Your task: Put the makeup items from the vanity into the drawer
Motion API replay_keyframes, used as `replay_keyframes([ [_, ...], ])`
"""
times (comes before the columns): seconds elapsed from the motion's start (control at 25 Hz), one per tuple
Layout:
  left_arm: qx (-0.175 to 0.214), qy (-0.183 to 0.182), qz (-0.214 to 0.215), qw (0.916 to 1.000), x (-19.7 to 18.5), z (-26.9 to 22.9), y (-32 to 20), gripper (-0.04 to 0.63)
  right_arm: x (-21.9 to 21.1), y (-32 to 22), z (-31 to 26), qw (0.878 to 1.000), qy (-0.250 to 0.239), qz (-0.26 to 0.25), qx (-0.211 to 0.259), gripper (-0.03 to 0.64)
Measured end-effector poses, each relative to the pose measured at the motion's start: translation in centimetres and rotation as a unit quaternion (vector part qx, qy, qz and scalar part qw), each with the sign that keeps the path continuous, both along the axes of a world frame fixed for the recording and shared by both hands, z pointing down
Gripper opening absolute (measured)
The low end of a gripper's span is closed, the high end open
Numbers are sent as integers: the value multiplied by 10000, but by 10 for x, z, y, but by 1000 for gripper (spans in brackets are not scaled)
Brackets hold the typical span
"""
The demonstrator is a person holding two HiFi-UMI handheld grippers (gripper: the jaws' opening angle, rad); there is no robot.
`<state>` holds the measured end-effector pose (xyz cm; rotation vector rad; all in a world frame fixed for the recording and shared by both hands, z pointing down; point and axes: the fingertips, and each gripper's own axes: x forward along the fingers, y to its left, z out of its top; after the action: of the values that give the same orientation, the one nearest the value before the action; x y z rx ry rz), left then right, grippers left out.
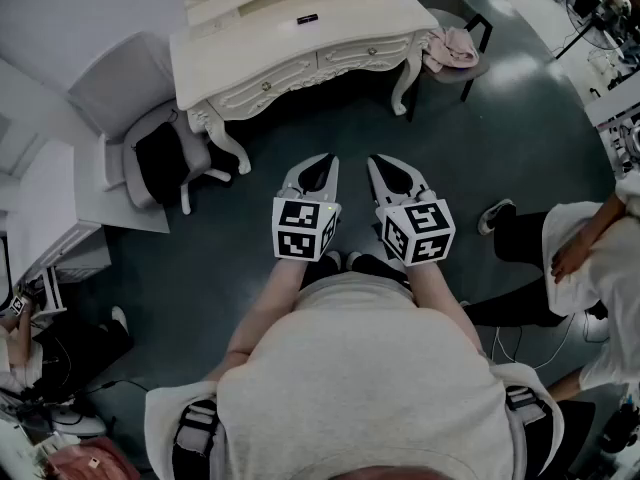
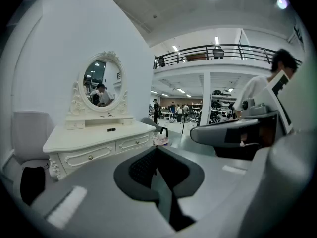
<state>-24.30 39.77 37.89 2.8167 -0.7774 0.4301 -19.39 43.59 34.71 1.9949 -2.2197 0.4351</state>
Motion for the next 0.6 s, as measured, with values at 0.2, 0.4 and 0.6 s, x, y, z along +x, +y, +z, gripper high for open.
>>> replay_keyframes([
  [0.2,-29,17,-45,10000,1,1,-4,9,-2,-7,0,9999,89,-93,0,8],
  [0.4,-78,62,-71,9999,3,3,-6,9,-1,-8,2,9998,126,-157,0,8],
  [0.6,-158,412,68,9990,12,-3,-2,9,7,-11,-5,9996,-88,-101,243,8],
])
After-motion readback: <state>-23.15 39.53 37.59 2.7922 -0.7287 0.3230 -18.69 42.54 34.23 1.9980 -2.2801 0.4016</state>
